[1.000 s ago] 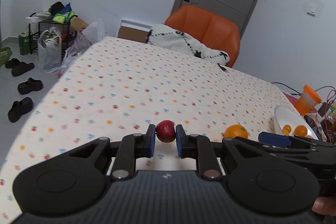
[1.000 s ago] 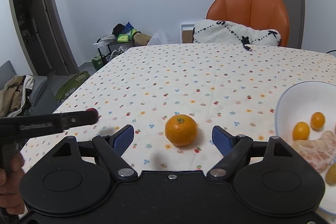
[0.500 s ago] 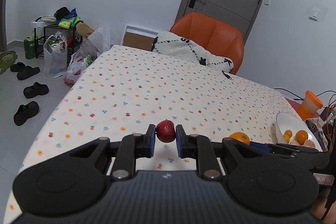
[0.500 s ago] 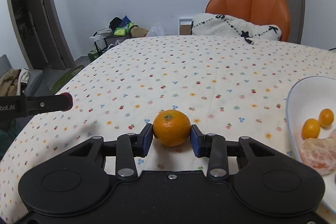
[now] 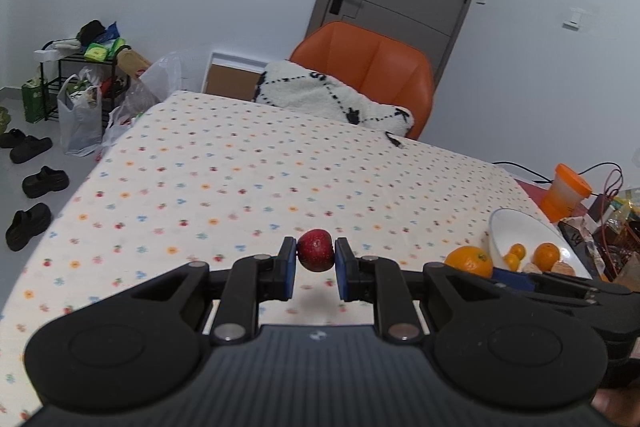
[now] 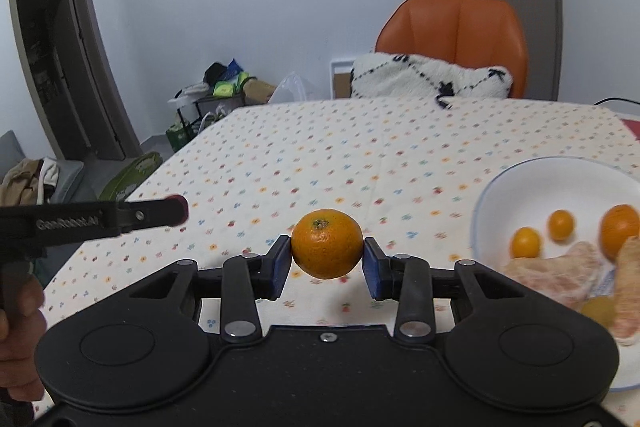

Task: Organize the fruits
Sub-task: 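Lower the plum and orange onto the plate and open both grippers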

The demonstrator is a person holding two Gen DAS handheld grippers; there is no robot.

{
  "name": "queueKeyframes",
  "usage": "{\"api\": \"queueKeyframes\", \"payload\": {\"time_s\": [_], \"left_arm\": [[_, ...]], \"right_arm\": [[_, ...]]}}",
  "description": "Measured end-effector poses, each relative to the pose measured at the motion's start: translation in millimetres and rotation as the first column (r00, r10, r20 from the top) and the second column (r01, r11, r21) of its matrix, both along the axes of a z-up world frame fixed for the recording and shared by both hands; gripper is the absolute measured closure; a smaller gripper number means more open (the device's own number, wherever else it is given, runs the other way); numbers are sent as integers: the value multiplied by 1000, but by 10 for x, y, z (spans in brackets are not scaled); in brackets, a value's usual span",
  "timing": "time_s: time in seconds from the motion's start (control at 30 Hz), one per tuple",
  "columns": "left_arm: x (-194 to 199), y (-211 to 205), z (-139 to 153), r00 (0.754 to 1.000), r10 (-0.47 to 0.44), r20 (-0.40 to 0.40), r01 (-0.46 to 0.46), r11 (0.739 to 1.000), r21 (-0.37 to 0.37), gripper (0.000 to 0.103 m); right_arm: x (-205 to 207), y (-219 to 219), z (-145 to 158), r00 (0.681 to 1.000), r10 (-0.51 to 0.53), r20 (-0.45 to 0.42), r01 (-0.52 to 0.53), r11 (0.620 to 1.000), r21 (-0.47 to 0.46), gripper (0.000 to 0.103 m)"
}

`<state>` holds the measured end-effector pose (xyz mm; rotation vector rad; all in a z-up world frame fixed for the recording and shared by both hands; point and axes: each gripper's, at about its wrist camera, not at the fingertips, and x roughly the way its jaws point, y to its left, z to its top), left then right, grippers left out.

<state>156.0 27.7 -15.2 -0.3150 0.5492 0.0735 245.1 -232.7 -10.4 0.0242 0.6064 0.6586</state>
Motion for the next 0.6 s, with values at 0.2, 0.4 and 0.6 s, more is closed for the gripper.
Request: {"api": "queueKeyframes", "payload": {"time_s": [0.2,0.4,0.6], "left_arm": [[55,-190,15,999,-38,10,38,999,-7,84],[98,-381,19,997,-75,18,75,997,-11,84],[117,-572,13,994,-111,21,111,994,-11,84]], "right_arm": [[-41,-235,82,999,-44,19,43,999,23,67],[-85,-444,103,996,-84,24,83,996,32,67],[-120,-645,115,992,-120,28,119,992,35,67]]}}
